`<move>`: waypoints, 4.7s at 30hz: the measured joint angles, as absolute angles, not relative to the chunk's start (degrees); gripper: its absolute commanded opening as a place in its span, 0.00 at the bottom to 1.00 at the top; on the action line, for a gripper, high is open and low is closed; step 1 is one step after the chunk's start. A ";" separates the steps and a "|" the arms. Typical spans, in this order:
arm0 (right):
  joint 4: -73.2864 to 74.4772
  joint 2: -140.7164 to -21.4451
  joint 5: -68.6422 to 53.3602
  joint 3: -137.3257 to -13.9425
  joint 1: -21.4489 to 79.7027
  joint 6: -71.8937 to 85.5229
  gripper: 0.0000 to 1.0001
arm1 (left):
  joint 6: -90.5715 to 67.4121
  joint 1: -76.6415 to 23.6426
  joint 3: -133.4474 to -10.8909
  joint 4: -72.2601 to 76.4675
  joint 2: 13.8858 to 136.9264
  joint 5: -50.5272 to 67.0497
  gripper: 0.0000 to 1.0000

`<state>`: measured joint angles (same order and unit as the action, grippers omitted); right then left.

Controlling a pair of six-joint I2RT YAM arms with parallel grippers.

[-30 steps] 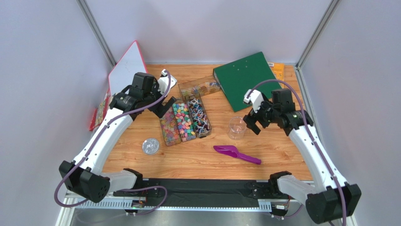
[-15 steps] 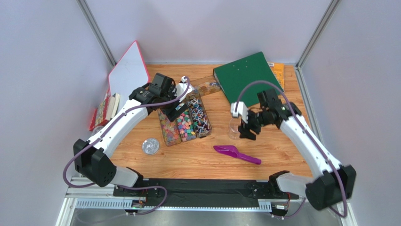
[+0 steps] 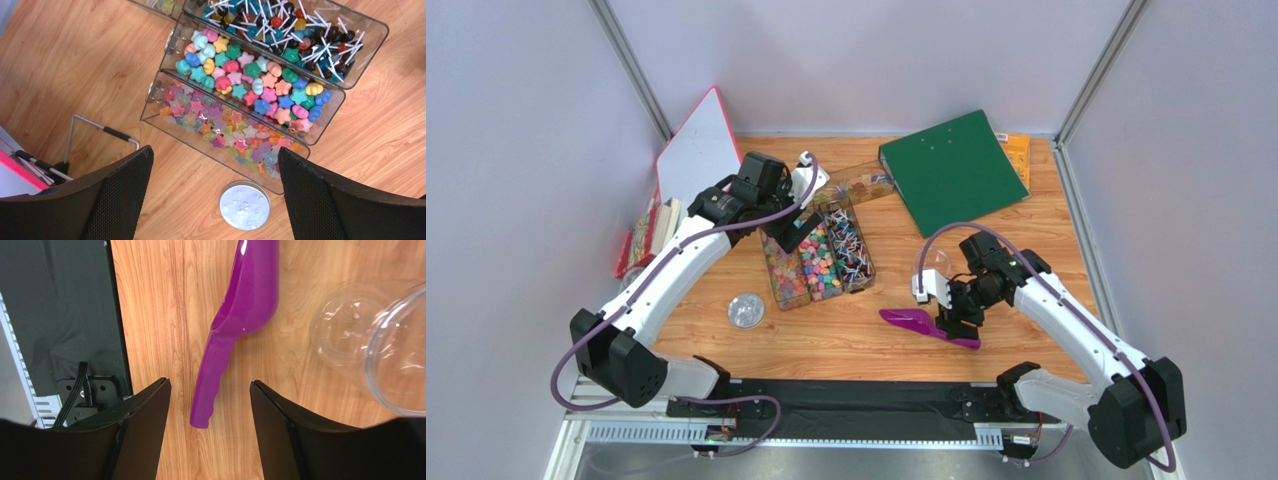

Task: Pack the candies
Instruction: Pick up the spatula from the center of the board.

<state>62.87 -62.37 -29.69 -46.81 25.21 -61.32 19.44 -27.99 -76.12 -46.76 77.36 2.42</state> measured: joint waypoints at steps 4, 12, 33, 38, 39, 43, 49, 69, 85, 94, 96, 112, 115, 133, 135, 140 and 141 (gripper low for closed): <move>60.71 -64.05 -27.88 -44.49 25.76 -61.12 0.64 | 19.59 -27.99 -79.40 -48.71 78.02 3.16 0.94; 55.59 -66.24 -24.43 -39.97 26.61 -60.58 0.62 | 19.73 -27.99 -81.87 -49.10 78.46 3.92 0.88; 54.83 -68.97 -19.42 -40.10 28.99 -57.10 0.00 | 17.89 -27.99 -81.84 -48.05 79.40 0.67 0.86; 68.42 -70.37 -24.47 -63.44 26.65 -58.37 0.00 | 14.61 -27.99 -81.80 -47.75 78.91 8.67 0.88; 70.67 -71.99 -26.35 -70.39 26.28 -58.65 0.00 | 14.02 -27.99 -82.04 -47.66 78.81 10.68 0.87; 72.10 -81.47 -36.86 -92.95 25.36 -58.39 0.00 | 11.97 -27.42 -87.77 -47.86 79.83 20.32 0.57; 75.00 -88.92 -44.73 -95.64 24.21 -58.33 0.00 | 7.40 -21.89 -100.18 -44.88 82.78 37.32 0.58; 77.52 -94.91 -48.62 -98.83 20.97 -59.22 0.00 | 6.26 -18.90 -89.34 -47.48 81.95 56.73 0.64; 77.56 -95.42 -48.53 -99.35 22.59 -59.44 0.00 | 6.50 -23.18 -92.47 -45.60 86.04 55.83 0.56; 77.38 -95.39 -48.03 -98.28 22.44 -59.42 0.00 | 6.57 -23.53 -93.27 -45.15 88.62 55.88 0.46; 77.38 -95.37 -48.03 -98.28 22.46 -59.42 0.00 | 6.83 -23.53 -93.27 -45.19 88.60 55.86 0.43; 79.85 -95.39 -48.10 -98.28 22.31 -55.33 0.00 | 12.99 -23.59 -92.95 -44.34 87.85 51.99 0.00; 79.85 -95.39 -48.05 -98.28 22.33 -55.20 0.00 | 13.06 -23.62 -92.92 -44.34 87.85 51.96 0.04; 79.37 -94.98 -45.39 -99.09 24.36 -54.74 0.60 | 14.33 -25.85 -92.68 -45.39 88.71 46.87 0.00; 78.89 -93.17 -44.82 -99.07 25.06 -54.76 0.66 | 14.33 -26.06 -92.68 -46.19 89.65 46.33 0.00; 77.45 -82.76 -41.21 -95.42 25.34 -53.19 0.62 | 14.28 -26.17 -92.68 -47.94 90.78 44.91 0.00; 76.62 -79.55 -39.92 -93.27 25.32 -52.05 0.61 | 14.26 -26.17 -92.75 -48.10 90.78 44.47 0.00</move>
<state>76.62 -79.55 -39.92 -93.27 25.32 -52.05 14.26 -26.17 -92.75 -48.10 90.78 44.47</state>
